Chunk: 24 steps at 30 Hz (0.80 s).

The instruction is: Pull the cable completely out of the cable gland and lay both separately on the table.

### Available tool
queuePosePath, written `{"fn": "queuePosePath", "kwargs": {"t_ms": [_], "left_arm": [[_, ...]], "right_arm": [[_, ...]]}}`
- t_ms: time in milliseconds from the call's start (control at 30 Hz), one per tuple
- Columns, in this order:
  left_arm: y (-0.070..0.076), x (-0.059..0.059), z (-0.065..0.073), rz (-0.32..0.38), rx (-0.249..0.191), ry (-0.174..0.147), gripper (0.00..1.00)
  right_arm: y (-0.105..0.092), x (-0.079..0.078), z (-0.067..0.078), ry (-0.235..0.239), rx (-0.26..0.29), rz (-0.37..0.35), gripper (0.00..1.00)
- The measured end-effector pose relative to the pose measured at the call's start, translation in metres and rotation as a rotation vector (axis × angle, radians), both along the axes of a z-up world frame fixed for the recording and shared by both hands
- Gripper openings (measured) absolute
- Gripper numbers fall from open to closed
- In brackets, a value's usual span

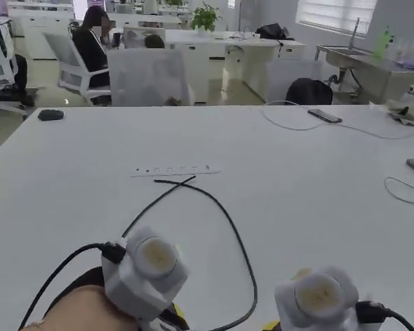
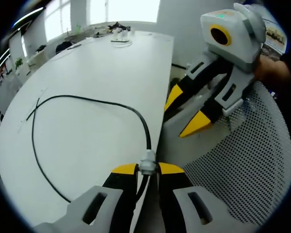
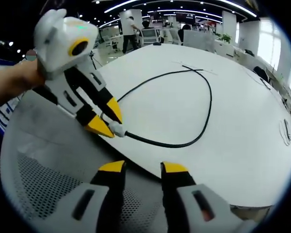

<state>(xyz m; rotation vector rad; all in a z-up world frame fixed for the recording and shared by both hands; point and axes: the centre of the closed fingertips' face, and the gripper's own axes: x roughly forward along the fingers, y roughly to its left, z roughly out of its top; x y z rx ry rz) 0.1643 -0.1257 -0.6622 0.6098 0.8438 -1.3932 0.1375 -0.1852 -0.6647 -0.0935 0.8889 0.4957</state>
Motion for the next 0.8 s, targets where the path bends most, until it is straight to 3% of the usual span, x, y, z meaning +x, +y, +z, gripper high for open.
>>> {"fn": "queuePosePath", "kwargs": {"t_ms": [100, 233, 333, 533, 600, 667, 733, 800], "left_arm": [[0.012, -0.005, 0.011, -0.006, -0.005, -0.014, 0.16], [0.02, -0.01, 0.03, -0.003, -0.037, -0.02, 0.16], [0.026, -0.013, 0.043, -0.028, -0.05, -0.053, 0.16], [0.04, -0.023, 0.059, -0.039, -0.064, -0.063, 0.16], [0.043, -0.025, 0.063, -0.05, -0.071, -0.083, 0.16], [0.046, -0.026, 0.065, -0.059, -0.07, -0.1, 0.16], [0.05, -0.026, 0.068, -0.073, -0.064, -0.137, 0.16], [0.051, -0.025, 0.069, -0.079, -0.064, -0.169, 0.16]], "right_arm": [[0.003, -0.002, 0.0, 0.015, 0.009, 0.045, 0.34], [0.009, -0.003, 0.002, 0.033, -0.016, 0.184, 0.3], [0.022, 0.003, 0.014, 0.006, -0.013, 0.298, 0.32], [0.062, 0.012, 0.048, -0.067, 0.005, 0.568, 0.3], [0.073, 0.01, 0.055, -0.067, 0.014, 0.655, 0.29], [0.086, 0.004, 0.063, -0.044, 0.059, 0.74, 0.29], [0.097, -0.004, 0.07, -0.014, 0.1, 0.822, 0.29], [0.103, -0.006, 0.072, 0.006, 0.118, 0.859, 0.28]]}}
